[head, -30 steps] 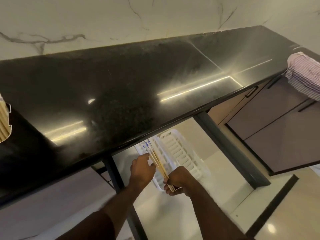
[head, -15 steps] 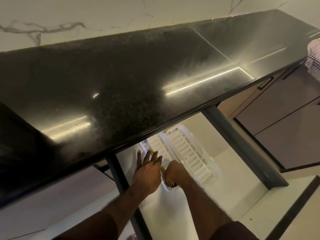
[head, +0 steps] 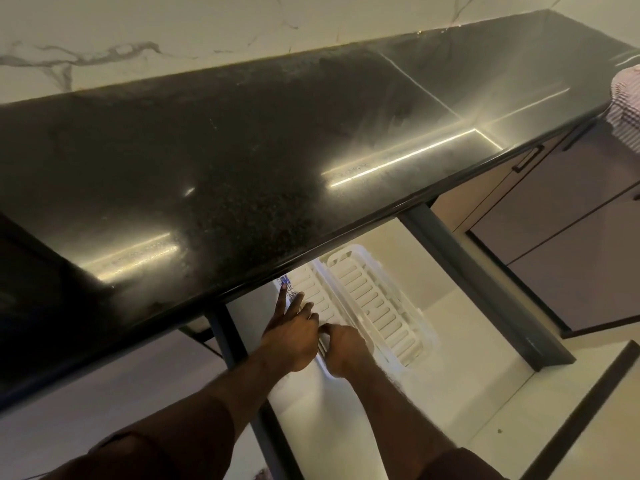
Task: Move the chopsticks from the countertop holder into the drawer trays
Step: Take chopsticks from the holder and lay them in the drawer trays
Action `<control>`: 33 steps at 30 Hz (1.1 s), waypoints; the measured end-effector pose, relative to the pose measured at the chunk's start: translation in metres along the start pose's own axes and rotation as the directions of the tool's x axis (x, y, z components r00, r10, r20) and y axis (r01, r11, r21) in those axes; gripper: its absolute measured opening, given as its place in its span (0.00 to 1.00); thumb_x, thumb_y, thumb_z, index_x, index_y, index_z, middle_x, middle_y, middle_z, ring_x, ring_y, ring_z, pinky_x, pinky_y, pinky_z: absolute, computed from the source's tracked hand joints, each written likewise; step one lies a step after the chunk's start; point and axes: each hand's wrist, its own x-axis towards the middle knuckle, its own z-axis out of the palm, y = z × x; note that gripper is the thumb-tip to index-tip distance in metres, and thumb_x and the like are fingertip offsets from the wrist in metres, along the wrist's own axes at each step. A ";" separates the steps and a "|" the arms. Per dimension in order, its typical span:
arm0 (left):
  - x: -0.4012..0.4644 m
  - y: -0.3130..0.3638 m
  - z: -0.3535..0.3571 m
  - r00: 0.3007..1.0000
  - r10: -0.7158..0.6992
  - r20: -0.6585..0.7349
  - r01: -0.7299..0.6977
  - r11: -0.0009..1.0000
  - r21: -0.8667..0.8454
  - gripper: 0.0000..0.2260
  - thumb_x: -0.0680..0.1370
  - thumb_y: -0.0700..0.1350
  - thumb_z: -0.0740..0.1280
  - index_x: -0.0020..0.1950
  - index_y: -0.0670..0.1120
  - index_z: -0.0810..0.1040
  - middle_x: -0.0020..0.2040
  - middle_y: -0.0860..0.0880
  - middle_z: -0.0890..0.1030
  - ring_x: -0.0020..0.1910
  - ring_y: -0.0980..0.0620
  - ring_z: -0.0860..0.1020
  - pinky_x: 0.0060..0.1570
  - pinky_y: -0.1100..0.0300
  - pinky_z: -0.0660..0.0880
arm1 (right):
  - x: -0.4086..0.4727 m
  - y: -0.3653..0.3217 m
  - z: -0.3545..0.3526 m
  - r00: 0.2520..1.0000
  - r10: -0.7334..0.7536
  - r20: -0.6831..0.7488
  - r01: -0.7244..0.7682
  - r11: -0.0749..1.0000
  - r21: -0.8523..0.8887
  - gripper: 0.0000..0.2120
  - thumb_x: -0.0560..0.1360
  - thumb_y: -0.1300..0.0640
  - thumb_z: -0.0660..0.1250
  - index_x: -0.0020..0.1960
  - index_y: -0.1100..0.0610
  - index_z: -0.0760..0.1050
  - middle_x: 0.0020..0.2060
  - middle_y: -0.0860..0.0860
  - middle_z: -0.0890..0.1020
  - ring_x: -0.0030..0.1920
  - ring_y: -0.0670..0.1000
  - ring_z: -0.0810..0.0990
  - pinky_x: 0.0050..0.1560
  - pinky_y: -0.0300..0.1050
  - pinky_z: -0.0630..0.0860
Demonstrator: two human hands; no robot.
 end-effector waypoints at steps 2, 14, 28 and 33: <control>-0.003 0.000 -0.002 1.000 -0.013 0.012 0.013 1.000 -0.004 0.30 0.81 0.56 0.57 0.79 0.48 0.49 0.80 0.44 0.48 0.78 0.41 0.40 0.69 0.36 0.32 | -0.004 0.001 -0.006 1.000 0.007 0.028 -0.007 1.000 0.004 0.24 0.76 0.57 0.67 0.71 0.54 0.70 0.66 0.52 0.76 0.66 0.55 0.74 0.67 0.44 0.71; -0.076 0.028 -0.060 0.885 -0.287 -0.367 -0.014 0.770 -0.638 0.22 0.82 0.47 0.58 0.76 0.49 0.61 0.78 0.49 0.61 0.76 0.49 0.60 0.72 0.55 0.58 | -0.093 0.000 -0.077 0.960 -0.017 -0.279 0.109 0.943 0.316 0.14 0.78 0.62 0.66 0.63 0.54 0.77 0.59 0.52 0.81 0.55 0.51 0.80 0.59 0.38 0.73; -0.256 -0.057 -0.156 0.306 -0.815 -0.492 -0.213 0.445 -0.870 0.16 0.76 0.43 0.70 0.64 0.46 0.78 0.58 0.46 0.83 0.51 0.57 0.82 0.42 0.84 0.68 | -0.199 -0.157 -0.159 0.673 -0.442 -0.593 0.641 0.749 0.169 0.10 0.75 0.59 0.69 0.54 0.50 0.82 0.44 0.44 0.85 0.44 0.40 0.79 0.46 0.32 0.74; -0.305 -0.128 -0.137 0.125 -0.926 -0.356 -0.288 0.310 -0.906 0.12 0.76 0.43 0.70 0.59 0.47 0.81 0.50 0.55 0.84 0.44 0.66 0.80 0.41 0.76 0.73 | -0.194 -0.251 -0.140 0.641 -0.564 -0.521 0.716 0.684 0.140 0.10 0.76 0.57 0.69 0.56 0.49 0.81 0.48 0.44 0.85 0.51 0.43 0.80 0.52 0.33 0.75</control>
